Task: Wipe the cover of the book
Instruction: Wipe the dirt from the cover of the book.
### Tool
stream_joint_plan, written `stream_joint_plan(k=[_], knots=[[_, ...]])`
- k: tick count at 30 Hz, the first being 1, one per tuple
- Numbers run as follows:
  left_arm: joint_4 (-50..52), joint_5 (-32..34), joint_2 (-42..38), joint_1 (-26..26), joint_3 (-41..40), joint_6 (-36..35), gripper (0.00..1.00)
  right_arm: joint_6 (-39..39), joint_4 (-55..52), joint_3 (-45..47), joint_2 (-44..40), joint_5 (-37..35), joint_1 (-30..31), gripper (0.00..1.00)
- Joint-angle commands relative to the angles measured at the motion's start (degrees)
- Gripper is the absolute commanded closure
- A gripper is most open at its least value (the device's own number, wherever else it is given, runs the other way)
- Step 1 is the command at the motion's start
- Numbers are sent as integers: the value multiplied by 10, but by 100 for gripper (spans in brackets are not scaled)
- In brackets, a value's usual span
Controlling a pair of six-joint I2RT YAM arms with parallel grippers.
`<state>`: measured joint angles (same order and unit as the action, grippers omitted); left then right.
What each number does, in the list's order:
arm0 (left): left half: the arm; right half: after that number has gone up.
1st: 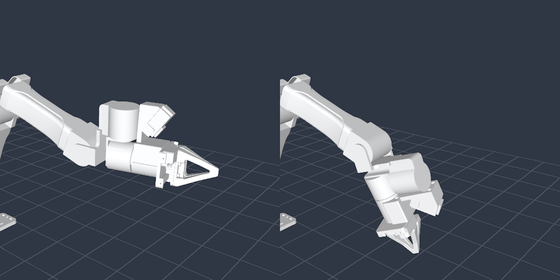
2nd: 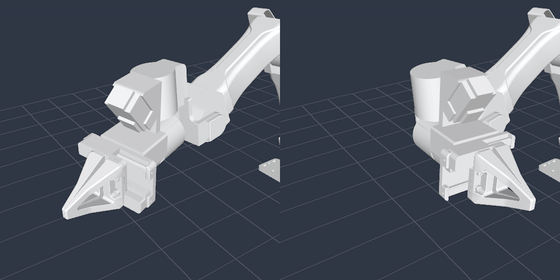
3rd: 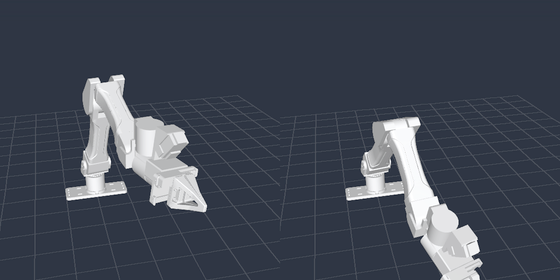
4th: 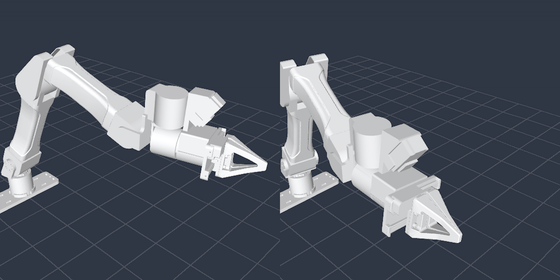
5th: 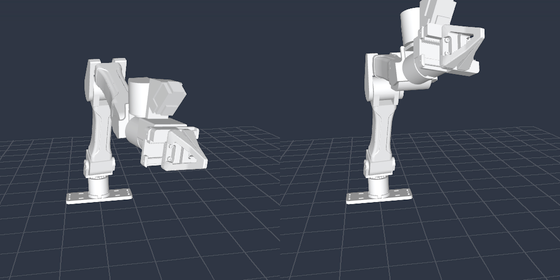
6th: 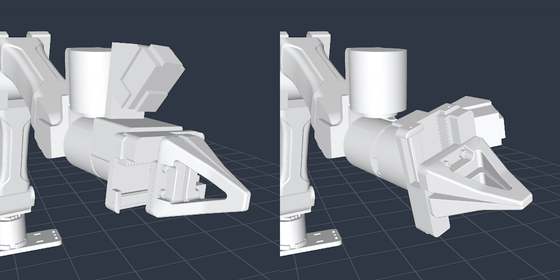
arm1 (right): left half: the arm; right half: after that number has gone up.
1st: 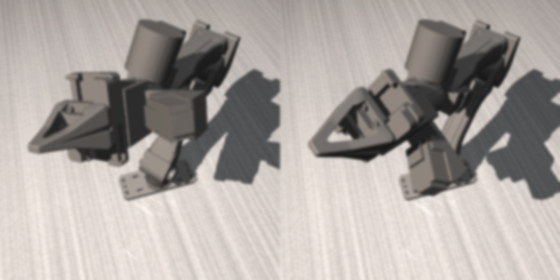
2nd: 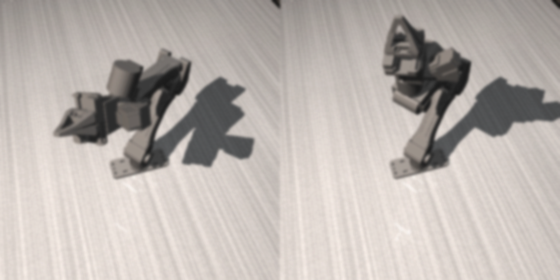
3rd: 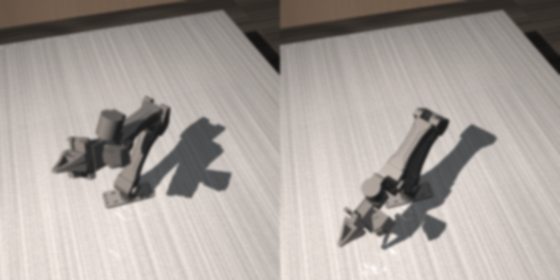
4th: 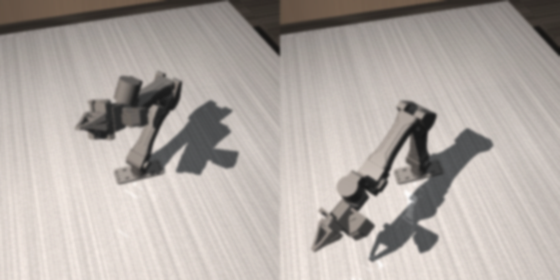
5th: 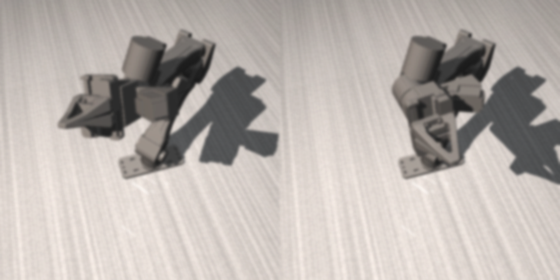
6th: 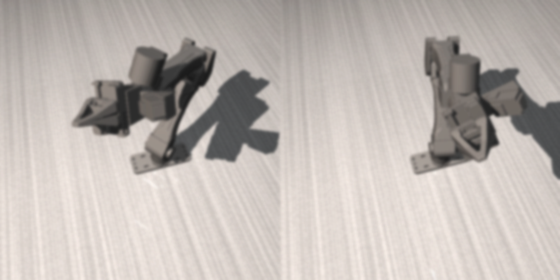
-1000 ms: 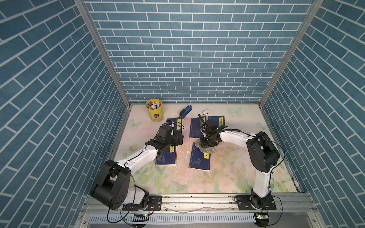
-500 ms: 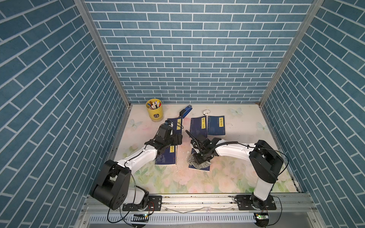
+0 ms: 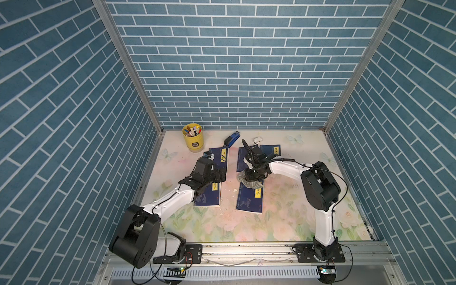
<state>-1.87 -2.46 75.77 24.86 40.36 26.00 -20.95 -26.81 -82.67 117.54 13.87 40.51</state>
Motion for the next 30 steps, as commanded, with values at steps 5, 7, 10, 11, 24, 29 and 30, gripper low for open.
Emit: stream_joint_plan(k=[5, 7, 10, 11, 24, 29, 30], knots=[[-2, 15, -6, -3, -4, 1, 11, 32, -28, 46, 2, -1, 26, 93], [-2, 17, 0, -5, 2, -4, 11, 34, -31, 65, -15, 5, 40, 93], [2, 21, 6, -10, 11, -9, 11, 37, -43, 90, -41, 7, 68, 93], [2, 22, 7, -11, 13, -10, 11, 36, -44, 99, -48, 9, 76, 93], [-18, 20, 7, -21, 1, 2, 11, -31, -14, 203, -104, 44, 155, 93], [-14, 21, 0, -26, -2, 1, 11, -30, -7, 201, -103, 51, 155, 93], [-14, 22, -4, -27, -4, 1, 11, -30, -8, 199, -100, 51, 155, 93]])
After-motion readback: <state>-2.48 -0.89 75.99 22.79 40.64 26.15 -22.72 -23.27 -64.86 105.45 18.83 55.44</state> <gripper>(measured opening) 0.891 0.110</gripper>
